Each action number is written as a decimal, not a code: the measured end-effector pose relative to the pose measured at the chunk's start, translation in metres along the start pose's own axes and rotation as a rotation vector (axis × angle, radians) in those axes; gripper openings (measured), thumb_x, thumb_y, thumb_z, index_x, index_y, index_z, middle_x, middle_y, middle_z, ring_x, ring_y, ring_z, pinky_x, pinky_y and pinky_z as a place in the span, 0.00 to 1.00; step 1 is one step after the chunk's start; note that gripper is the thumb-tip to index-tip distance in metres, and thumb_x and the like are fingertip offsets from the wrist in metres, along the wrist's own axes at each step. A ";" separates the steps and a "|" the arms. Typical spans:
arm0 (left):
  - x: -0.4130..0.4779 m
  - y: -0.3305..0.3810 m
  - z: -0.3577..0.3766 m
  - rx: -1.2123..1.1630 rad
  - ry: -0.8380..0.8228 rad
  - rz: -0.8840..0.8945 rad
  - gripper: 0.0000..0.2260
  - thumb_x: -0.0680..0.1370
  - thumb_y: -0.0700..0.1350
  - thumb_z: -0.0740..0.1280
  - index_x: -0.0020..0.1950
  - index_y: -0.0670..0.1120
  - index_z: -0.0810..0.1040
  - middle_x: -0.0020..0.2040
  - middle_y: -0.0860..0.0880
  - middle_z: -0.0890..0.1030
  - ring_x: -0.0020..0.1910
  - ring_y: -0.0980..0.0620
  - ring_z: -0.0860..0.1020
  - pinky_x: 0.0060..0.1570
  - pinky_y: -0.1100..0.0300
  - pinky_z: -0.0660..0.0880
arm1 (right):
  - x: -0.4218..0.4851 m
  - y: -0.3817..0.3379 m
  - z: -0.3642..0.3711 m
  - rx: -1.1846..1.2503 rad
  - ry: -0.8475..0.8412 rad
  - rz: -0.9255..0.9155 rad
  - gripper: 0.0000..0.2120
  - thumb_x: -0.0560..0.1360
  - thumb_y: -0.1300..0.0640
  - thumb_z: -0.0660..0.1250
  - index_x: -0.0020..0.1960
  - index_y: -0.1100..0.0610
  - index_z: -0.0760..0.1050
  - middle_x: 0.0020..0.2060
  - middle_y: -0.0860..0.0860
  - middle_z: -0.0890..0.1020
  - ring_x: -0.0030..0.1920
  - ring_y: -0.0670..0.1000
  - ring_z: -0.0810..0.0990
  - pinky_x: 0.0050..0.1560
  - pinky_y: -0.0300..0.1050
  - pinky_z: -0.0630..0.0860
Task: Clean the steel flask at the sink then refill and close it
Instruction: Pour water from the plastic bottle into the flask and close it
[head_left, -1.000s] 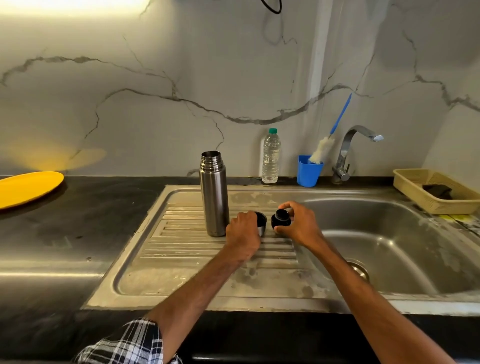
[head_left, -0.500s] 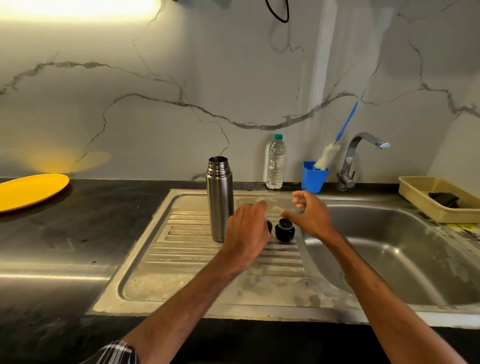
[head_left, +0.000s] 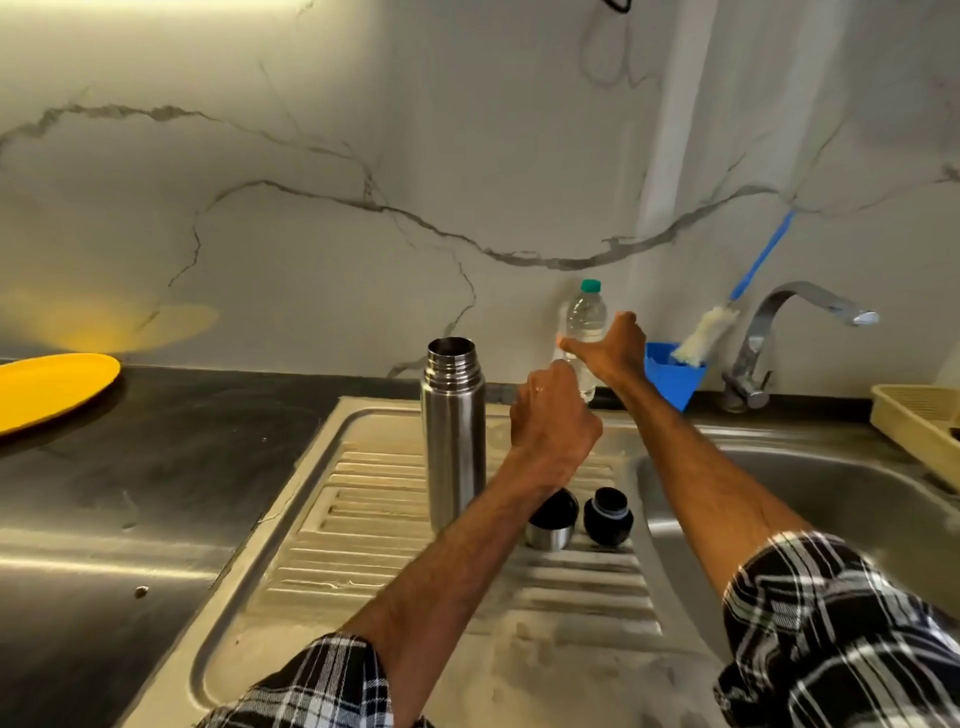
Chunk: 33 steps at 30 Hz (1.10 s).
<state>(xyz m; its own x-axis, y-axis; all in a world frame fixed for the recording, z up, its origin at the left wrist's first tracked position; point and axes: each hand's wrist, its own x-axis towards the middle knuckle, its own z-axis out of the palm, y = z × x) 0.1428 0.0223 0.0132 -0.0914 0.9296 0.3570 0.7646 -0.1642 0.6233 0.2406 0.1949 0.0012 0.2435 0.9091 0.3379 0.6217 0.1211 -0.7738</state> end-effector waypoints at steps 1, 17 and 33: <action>0.004 -0.002 0.001 -0.008 0.004 -0.020 0.16 0.78 0.37 0.68 0.66 0.42 0.73 0.62 0.42 0.77 0.56 0.45 0.77 0.45 0.58 0.69 | 0.007 0.000 0.007 -0.004 0.008 0.014 0.43 0.67 0.43 0.80 0.71 0.63 0.65 0.67 0.60 0.74 0.67 0.60 0.74 0.60 0.50 0.73; 0.024 -0.021 0.020 -0.077 0.141 0.014 0.16 0.81 0.40 0.67 0.68 0.44 0.71 0.63 0.46 0.77 0.64 0.48 0.72 0.51 0.63 0.65 | 0.008 0.017 0.029 0.026 0.055 -0.062 0.30 0.67 0.49 0.81 0.64 0.58 0.75 0.56 0.54 0.82 0.55 0.55 0.80 0.53 0.42 0.72; 0.035 0.083 -0.075 -0.560 -0.139 0.370 0.12 0.84 0.45 0.66 0.64 0.43 0.81 0.55 0.46 0.85 0.54 0.50 0.84 0.55 0.55 0.81 | -0.121 -0.045 -0.180 0.130 -0.092 -0.413 0.18 0.62 0.54 0.83 0.51 0.53 0.84 0.41 0.46 0.87 0.41 0.42 0.85 0.46 0.42 0.82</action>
<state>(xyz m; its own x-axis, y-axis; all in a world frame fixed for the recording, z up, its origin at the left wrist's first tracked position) 0.1551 0.0168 0.1298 0.2240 0.8072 0.5461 0.2812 -0.5900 0.7569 0.3167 0.0079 0.0917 -0.0769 0.8049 0.5884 0.5530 0.5255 -0.6466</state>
